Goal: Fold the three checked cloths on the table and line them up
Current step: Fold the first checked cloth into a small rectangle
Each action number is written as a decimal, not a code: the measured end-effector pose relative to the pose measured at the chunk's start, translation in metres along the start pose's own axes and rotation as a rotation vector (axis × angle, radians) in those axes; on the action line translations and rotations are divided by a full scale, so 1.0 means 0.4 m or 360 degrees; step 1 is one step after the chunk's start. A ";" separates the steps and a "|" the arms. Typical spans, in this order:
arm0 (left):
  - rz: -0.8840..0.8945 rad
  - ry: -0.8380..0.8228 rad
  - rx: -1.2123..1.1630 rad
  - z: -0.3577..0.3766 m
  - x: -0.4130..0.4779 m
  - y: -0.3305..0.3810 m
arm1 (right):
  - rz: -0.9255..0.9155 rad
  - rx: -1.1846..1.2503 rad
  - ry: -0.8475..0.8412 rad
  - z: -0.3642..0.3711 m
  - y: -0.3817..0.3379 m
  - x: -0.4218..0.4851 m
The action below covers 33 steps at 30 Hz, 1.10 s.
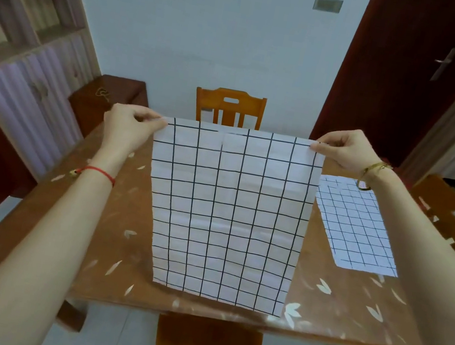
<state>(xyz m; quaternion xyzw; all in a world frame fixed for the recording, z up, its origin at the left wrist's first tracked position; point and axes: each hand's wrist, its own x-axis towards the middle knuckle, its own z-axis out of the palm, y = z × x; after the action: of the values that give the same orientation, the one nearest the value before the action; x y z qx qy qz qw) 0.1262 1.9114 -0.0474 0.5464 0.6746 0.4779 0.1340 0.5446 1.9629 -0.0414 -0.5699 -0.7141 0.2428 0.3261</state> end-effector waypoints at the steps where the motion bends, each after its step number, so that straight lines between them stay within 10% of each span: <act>1: -0.0027 0.0004 -0.0047 0.016 -0.002 -0.010 | 0.0035 0.0023 0.0056 0.014 0.015 0.007; 23: -0.1229 -0.0280 -0.1318 0.330 -0.023 -0.333 | 0.0766 0.1111 0.0216 0.379 0.298 0.002; 33: -0.1338 -0.0275 -0.1382 0.375 -0.044 -0.381 | 0.0877 0.1123 0.0275 0.454 0.357 -0.003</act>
<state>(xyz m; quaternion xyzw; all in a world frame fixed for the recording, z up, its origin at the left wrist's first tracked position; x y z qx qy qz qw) 0.1453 1.9790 -0.2501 0.1655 0.5629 0.5694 0.5759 0.5035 1.9995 -0.2658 -0.6108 -0.3796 0.5006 0.4818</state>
